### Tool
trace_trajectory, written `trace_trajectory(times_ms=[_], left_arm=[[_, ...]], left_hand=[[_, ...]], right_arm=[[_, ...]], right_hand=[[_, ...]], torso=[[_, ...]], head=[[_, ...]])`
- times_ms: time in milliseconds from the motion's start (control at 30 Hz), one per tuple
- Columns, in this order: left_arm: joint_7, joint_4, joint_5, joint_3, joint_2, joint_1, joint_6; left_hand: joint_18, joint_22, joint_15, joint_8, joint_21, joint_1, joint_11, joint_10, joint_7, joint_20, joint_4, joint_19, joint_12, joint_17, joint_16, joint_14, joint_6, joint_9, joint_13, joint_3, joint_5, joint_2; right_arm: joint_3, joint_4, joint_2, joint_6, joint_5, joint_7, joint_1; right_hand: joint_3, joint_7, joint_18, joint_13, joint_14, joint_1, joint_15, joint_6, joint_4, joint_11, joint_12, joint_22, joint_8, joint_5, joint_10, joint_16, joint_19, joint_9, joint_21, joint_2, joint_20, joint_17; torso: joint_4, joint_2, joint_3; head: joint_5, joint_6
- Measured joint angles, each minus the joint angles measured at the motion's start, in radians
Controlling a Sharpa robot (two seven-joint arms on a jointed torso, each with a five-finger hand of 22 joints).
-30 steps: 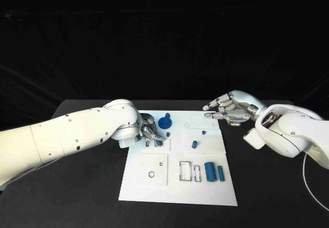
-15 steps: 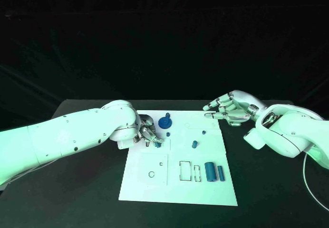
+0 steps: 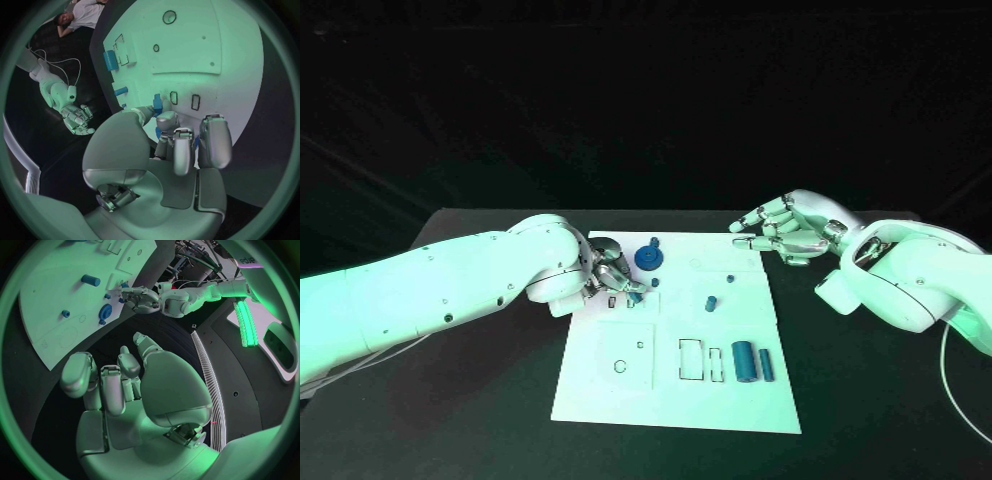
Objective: Assemble the parts on the task board
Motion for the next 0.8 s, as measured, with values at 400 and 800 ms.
trace_trajectory(times_ms=[400, 800], left_arm=[[0.047, 0.055, -0.084, -0.004, -0.041, -0.041, -0.12], [0.101, 0.095, -0.264, -0.006, -0.06, -0.092, -0.26]], left_hand=[[0.0, 0.0, 0.0, 0.004, 0.006, -0.002, 0.0, 0.007, 0.0, 0.0, -0.005, 0.0, 0.0, 0.0, 0.0, 0.0, 0.0, 0.002, 0.005, 0.005, -0.001, 0.0], [-0.015, 0.0, 0.0, 0.004, 0.025, -0.012, -0.003, 0.017, 0.001, 0.0, -0.009, 0.0, 0.016, 0.0, 0.0, 0.0, 0.0, 0.004, 0.017, 0.02, -0.002, -0.001]], right_arm=[[0.0, 0.002, -0.006, 0.0, 0.0, 0.0, 0.0], [-0.001, 0.004, -0.013, 0.0, 0.001, 0.0, 0.0]], right_hand=[[0.0, 0.0, 0.0, 0.0, 0.0, 0.0, 0.0, 0.0, 0.0, 0.0, 0.0, 0.0, 0.0, 0.0, 0.0, 0.0, 0.0, -0.001, 0.0, 0.0, 0.0, 0.0], [0.003, 0.0, 0.0, 0.0, 0.0, 0.0, 0.0, 0.0, 0.003, 0.0, 0.0, 0.0, 0.0, 0.0, 0.0, 0.0, 0.0, -0.001, 0.0, 0.0, 0.0, 0.0]], torso=[[0.0064, -0.002, 0.0014], [0.0071, -0.003, 0.0023]], head=[[0.002, -0.004], [0.005, -0.006]])
